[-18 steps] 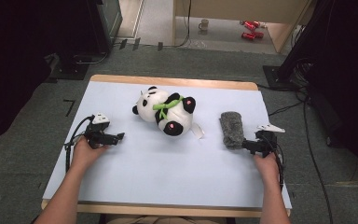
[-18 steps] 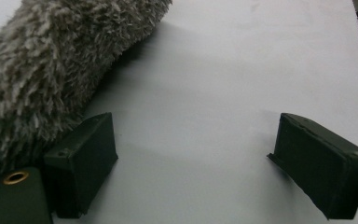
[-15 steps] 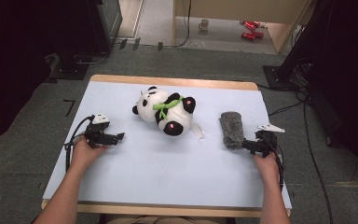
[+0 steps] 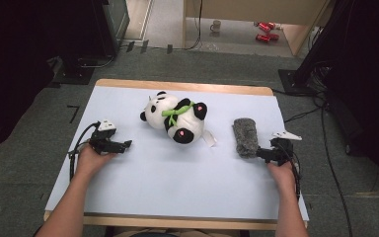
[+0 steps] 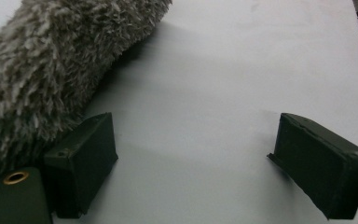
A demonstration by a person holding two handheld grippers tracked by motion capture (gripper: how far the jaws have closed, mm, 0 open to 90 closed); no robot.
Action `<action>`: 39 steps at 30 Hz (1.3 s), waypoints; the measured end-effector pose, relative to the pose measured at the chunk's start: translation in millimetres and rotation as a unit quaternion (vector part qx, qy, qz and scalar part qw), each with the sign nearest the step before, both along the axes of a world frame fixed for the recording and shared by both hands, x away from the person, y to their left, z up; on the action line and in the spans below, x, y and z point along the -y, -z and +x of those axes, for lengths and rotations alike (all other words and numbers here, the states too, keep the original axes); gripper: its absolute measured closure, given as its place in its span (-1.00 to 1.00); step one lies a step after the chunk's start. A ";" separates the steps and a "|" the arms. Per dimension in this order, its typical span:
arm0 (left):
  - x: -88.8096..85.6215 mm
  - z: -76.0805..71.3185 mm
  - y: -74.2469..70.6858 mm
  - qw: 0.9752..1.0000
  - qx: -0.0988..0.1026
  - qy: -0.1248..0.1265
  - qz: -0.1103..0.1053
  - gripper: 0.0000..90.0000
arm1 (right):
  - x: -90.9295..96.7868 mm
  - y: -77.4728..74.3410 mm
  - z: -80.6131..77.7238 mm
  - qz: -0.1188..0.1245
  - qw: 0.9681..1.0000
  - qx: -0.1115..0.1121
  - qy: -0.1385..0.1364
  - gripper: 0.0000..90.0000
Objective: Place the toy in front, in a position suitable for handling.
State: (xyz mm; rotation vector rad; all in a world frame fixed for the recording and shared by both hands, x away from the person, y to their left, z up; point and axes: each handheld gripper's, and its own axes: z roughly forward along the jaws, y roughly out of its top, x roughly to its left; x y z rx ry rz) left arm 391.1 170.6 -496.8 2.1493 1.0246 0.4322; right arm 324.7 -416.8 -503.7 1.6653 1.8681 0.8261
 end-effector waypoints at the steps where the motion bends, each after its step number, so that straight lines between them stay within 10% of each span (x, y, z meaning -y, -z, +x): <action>1: 0.0 0.0 0.0 1.000 0.000 0.000 0.000 -0.69 | 0.0 0.0 -0.1 0.000 1.000 0.000 0.000 -0.73; 9: -3.4 0.3 -4.8 1.000 -0.005 -0.024 -0.002 -0.37 | -0.1 -0.1 -0.2 -0.001 1.000 0.000 0.000 -0.73; 14: -9.9 2.2 -9.1 0.998 -0.032 -0.033 -0.042 -0.15 | -0.2 -0.1 -0.1 -0.001 1.000 0.000 0.000 -0.73; 39: 35.2 5.7 -70.8 0.995 -0.012 0.060 -0.074 -0.16 | -0.3 -0.1 -0.2 -0.002 1.000 0.000 0.000 -0.73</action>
